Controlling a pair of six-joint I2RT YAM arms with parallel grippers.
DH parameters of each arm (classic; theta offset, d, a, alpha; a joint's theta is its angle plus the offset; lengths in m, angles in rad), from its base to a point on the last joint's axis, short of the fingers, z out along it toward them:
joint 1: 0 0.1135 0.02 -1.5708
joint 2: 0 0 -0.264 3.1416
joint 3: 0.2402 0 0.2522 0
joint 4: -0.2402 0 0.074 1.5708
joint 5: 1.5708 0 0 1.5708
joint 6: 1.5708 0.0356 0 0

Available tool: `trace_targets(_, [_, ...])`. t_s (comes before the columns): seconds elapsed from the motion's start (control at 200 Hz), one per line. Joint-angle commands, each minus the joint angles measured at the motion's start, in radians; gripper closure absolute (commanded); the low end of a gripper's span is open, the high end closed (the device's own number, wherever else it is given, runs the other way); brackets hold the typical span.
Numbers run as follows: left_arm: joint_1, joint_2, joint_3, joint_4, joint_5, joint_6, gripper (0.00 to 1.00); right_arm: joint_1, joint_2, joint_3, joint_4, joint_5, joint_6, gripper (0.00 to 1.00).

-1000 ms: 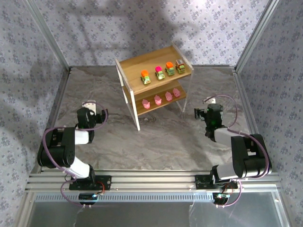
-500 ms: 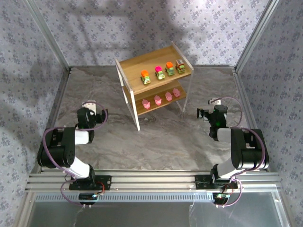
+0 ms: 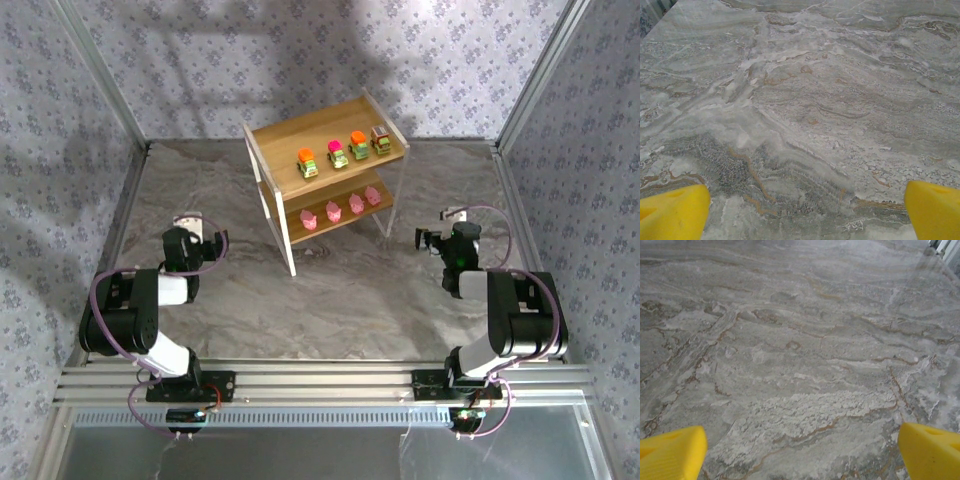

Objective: Place and organize the plastic toys onto the shelf

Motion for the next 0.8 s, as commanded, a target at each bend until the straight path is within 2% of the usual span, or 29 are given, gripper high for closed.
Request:
trace_targets(0.0, [0.006,0.006,0.031,0.025,-0.006,-0.010,0.00,-0.010,0.017,-0.022,0.068,-0.001,0.019,0.00])
trace_targets(0.795, [0.005,0.008,0.029,0.023,-0.005,-0.010,0.01,-0.006,0.016,-0.020,0.065,0.005,0.018,0.00])
